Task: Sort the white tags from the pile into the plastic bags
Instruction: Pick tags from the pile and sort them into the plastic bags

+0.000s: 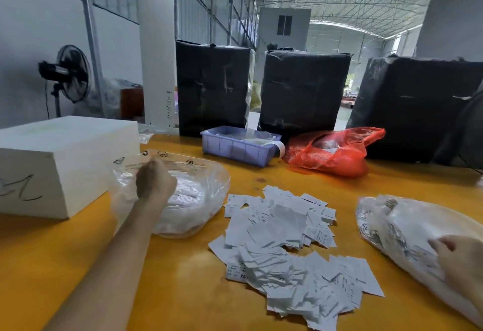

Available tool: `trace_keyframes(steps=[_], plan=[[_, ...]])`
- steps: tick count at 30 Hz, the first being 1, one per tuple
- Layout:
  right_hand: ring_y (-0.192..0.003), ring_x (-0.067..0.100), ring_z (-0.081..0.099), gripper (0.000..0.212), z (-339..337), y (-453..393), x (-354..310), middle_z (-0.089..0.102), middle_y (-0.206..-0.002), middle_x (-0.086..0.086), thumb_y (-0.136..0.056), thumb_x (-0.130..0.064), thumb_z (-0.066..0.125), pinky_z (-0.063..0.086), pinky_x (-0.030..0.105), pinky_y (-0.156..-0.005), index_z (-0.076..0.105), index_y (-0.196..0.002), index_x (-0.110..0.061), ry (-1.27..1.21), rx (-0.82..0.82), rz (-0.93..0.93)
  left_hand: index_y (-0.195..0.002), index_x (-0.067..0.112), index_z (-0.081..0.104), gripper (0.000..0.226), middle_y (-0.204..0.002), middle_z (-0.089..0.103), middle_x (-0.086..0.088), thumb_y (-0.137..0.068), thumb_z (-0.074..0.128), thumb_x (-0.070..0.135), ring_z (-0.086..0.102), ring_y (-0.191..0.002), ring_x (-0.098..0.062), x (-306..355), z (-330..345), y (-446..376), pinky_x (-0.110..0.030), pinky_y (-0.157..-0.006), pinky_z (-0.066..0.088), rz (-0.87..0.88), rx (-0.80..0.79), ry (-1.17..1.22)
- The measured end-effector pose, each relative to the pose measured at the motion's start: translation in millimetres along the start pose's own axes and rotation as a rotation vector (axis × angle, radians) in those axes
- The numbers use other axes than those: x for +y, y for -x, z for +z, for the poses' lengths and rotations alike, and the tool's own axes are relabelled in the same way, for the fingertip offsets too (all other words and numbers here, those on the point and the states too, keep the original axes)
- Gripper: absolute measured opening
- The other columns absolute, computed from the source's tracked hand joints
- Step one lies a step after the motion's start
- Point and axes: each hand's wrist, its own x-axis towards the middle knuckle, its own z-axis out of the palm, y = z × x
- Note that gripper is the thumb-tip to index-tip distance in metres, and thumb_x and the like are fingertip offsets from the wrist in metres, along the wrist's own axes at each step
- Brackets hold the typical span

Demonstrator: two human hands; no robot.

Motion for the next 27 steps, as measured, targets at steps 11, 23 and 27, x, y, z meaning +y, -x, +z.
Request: trace_keyframes(steps=[11, 23, 27], plan=[[-0.076, 0.027, 0.068, 0.011, -36.6, 27.8, -83.9, 0.071, -0.082, 0.014, -0.089, -0.005, 0.060, 0.056, 0.039, -0.070, 0.069, -0.090, 0.001, -0.684, 0.247, 0.010, -0.121, 0.005, 0.059, 0.037, -0.114, 0.061, -0.017, -0.085, 0.066, 0.008, 0.057, -0.101, -0.032, 67.2, 23.5, 39.2, -0.040, -0.083, 0.049, 0.330, -0.100, 0.310], [-0.052, 0.017, 0.062, 0.010, -2.1, 97.3, -165.4, 0.069, -0.065, 0.010, -0.090, -0.010, 0.062, 0.050, 0.024, -0.053, 0.065, -0.082, -0.004, -1.076, -0.600, -0.033, -0.083, 0.005, 0.070, 0.050, -0.074, 0.071, -0.008, -0.066, 0.069, 0.052, 0.066, -0.060, -0.015, 108.0, 47.6, 128.1, -0.025, -0.056, 0.054, -0.084, -1.129, 0.944], [-0.054, 0.019, 0.063, 0.011, -2.2, 100.6, -164.3, 0.071, -0.067, 0.011, -0.091, -0.010, 0.060, 0.050, 0.029, -0.057, 0.065, -0.086, -0.002, -1.025, -0.608, -0.066, -0.074, 0.003, 0.070, 0.015, -0.069, 0.069, -0.012, -0.076, 0.077, 0.015, 0.063, -0.053, -0.010, 99.1, 51.6, 128.8, -0.018, -0.051, 0.050, -0.009, -1.028, 0.866]])
